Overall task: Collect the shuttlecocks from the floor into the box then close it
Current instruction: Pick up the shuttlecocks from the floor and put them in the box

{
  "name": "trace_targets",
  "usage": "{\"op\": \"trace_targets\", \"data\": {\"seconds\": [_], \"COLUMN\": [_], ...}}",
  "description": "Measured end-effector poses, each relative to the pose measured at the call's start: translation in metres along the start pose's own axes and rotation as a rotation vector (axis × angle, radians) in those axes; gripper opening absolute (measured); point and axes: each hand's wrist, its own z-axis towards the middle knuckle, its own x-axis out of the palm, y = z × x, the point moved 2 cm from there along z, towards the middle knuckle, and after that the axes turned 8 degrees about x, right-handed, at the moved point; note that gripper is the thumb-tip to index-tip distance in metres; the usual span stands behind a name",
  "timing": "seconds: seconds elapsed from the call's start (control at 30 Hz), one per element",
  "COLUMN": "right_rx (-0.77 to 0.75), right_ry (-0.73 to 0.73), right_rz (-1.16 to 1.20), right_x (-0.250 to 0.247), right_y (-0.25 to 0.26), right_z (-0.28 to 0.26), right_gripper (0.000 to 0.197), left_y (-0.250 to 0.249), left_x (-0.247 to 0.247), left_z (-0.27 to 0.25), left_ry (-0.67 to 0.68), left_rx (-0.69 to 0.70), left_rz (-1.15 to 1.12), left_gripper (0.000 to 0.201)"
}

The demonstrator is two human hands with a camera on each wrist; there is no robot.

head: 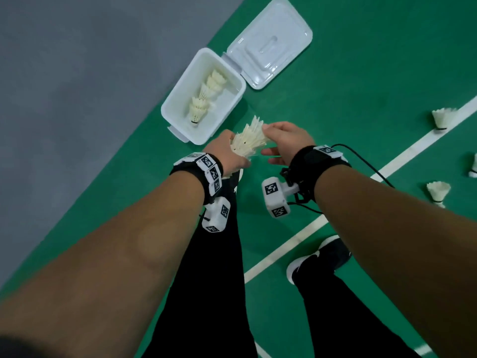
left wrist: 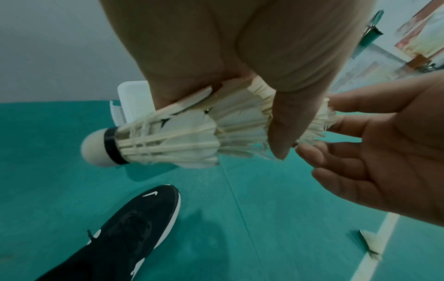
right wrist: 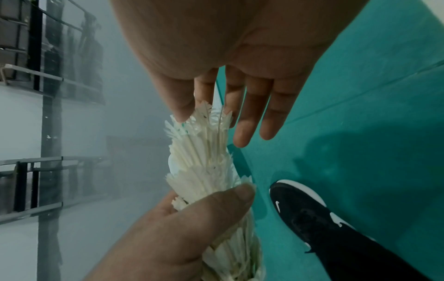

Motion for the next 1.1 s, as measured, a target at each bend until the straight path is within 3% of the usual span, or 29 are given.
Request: {"op": "trace_targets", "data": {"seconds": [0.23,0.6,0.77,0.97,1.1], "right_rx": [0.031,0.025,0.103,0.144,0.138], "right_ry": [-0.019,-0.066,-0.009,-0.019,-0.032], "right_rz": [0.01,0.08,0.129,0.076,0.063], "right_x": [0.073,0.104,0.106,0.098,0.082], "right_y": [0.04,0.102,0.109,0.095,0.083], "right_z": [0.062,0.129,0.148,0.169,0.178], "right_gripper": [0.026,0.018,0.057,0.052,0.043], "left_y": [0.048,0.051,0.063,0.078,0.071], "left_x": [-0.056,-0.117,-0.113,-0.104,-0.1], "left_z": [0.049,0.135,0.162,0.173,0.159], "left_ry": [-0.011,-0.032,-0.04,-0.059,-0.069], "left_rx": [-0.074,-0.071,-0.11,-0.212,-0.221], "left_rz": [-0.078,-0.102,-0.166,-0.163,-0.084], "left_gripper": [0.082,0.094,0.111,0.068,0.052]}}
